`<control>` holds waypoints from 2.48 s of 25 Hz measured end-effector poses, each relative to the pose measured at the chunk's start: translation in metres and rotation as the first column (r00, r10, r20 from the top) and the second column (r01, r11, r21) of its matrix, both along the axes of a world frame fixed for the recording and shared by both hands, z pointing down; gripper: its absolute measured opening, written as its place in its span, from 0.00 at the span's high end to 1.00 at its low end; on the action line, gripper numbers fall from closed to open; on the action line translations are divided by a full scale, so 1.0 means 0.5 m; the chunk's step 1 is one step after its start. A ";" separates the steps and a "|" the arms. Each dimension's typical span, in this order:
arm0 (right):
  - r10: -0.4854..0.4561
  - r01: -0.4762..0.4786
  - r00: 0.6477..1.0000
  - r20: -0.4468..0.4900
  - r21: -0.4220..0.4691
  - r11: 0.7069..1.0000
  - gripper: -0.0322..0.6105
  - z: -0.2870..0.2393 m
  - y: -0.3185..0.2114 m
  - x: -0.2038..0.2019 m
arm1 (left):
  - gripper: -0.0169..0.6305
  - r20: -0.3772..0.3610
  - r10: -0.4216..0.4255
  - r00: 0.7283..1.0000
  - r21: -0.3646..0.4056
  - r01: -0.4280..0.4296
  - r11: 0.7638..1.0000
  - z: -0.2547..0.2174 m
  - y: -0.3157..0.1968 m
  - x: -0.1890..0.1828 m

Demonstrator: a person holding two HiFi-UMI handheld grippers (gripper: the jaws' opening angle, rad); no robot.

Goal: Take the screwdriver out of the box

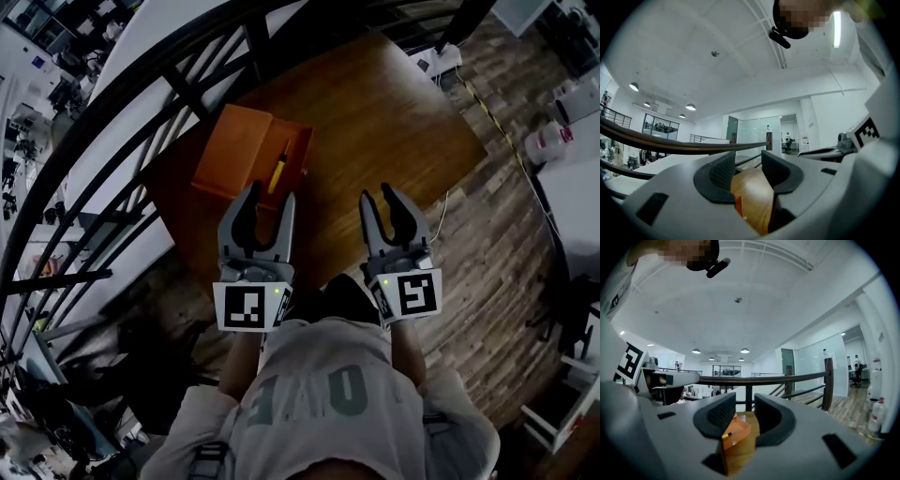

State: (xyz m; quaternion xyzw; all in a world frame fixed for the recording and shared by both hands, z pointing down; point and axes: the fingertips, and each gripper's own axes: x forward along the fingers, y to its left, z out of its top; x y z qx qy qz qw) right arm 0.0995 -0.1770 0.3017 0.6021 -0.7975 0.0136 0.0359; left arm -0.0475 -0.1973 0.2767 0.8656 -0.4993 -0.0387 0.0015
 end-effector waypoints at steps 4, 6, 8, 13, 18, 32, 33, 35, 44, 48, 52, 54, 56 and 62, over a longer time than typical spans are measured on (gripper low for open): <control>-0.026 0.026 1.000 0.003 0.025 0.999 0.75 -0.010 -0.011 0.003 | 0.71 0.012 -0.008 1.000 -0.038 0.008 0.999 0.013 -0.014 0.006; -0.041 0.041 0.999 0.008 0.032 0.999 0.75 -0.016 -0.013 0.011 | 0.71 0.015 -0.016 1.000 -0.055 0.017 0.998 0.018 -0.015 0.020; -0.074 0.073 0.997 0.014 0.041 0.996 0.75 -0.026 -0.019 0.017 | 0.71 0.033 -0.029 0.999 -0.061 0.031 0.998 0.021 -0.017 0.038; -0.176 0.175 0.984 0.013 0.066 0.982 0.75 -0.050 -0.027 0.007 | 0.71 0.047 -0.074 0.996 -0.071 0.077 0.994 0.022 -0.019 0.066; -0.205 0.203 0.978 0.030 0.063 0.977 0.75 -0.046 -0.041 0.006 | 0.71 0.064 -0.094 0.994 -0.057 0.097 0.994 0.015 -0.027 0.076; -0.239 0.239 0.970 0.048 0.009 0.971 0.75 -0.019 -0.091 0.002 | 0.76 0.257 -0.037 0.966 -0.131 0.073 0.989 0.069 -0.121 0.059; -0.242 0.242 0.969 0.051 -0.002 0.970 0.75 -0.012 -0.094 -0.001 | 0.75 0.268 -0.017 0.963 -0.160 0.062 0.985 0.085 -0.129 0.057; -0.248 0.249 0.967 0.055 -0.027 0.968 0.75 0.003 -0.100 -0.007 | 0.71 0.286 0.018 0.958 -0.225 0.049 0.973 0.122 -0.145 0.053; -0.267 0.276 0.961 0.074 -0.179 0.944 0.75 0.099 -0.116 -0.008 | 0.70 0.366 0.077 0.927 -0.461 0.108 0.881 0.294 -0.202 0.033; -0.279 0.292 0.956 0.088 -0.238 0.926 0.75 0.143 -0.116 -0.011 | 0.70 0.410 0.115 0.905 -0.535 0.136 0.834 0.365 -0.217 0.020; -0.293 0.310 0.951 0.100 -0.273 0.911 0.75 0.173 -0.119 -0.029 | 0.69 0.422 0.149 0.894 -0.610 0.158 0.777 0.428 -0.220 0.000; -0.305 0.323 0.946 0.106 -0.283 0.903 0.75 0.185 -0.122 -0.040 | 0.69 0.426 0.169 0.889 -0.648 0.169 0.743 0.457 -0.220 -0.009; -0.317 0.336 0.942 0.113 -0.298 0.893 0.75 0.198 -0.125 -0.048 | 0.68 0.429 0.199 0.881 -0.690 0.178 0.701 0.488 -0.215 -0.012; -0.338 0.364 0.932 0.134 -0.322 0.874 0.75 0.226 -0.128 -0.063 | 0.68 0.442 0.253 0.861 -0.771 0.220 0.597 0.549 -0.196 -0.025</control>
